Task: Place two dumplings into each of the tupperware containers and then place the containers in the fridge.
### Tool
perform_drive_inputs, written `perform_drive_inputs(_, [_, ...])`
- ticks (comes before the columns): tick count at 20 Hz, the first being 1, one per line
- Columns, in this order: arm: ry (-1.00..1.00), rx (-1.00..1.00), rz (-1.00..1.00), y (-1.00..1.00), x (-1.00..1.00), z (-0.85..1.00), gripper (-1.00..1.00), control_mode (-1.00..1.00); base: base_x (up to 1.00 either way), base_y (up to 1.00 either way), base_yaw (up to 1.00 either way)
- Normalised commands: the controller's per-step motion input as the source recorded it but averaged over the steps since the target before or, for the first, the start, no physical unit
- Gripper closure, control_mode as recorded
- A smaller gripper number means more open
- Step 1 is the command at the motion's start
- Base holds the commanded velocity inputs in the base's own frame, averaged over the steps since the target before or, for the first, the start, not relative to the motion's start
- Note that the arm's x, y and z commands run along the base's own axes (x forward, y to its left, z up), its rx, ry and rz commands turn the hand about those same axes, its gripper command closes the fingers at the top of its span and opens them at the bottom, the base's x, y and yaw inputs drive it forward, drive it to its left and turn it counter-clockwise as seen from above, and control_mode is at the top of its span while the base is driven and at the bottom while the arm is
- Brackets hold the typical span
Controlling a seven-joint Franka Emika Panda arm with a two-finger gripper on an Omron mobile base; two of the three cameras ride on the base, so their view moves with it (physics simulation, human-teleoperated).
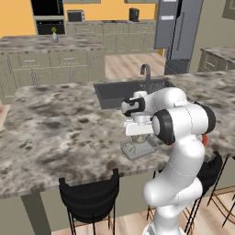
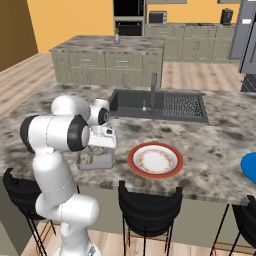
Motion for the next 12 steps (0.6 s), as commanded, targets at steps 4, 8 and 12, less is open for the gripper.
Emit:
perform_drive_inputs(4, [0.03, 0.00, -0.02, -0.05, 0.09, -0.32, 1.00, -1.00, 0.00, 0.00, 0.00])
perform_drive_inputs(8, [0.01, 0.00, -0.01, -0.03, 0.00, -0.10, 1.00, -1.00, 0.00, 0.00, 0.00])
perform_drive_inputs(12, [0.01, 0.00, 0.00, 0.00, 0.00, 0.00, -1.00, -1.00, 0.00, 0.00, 0.00])
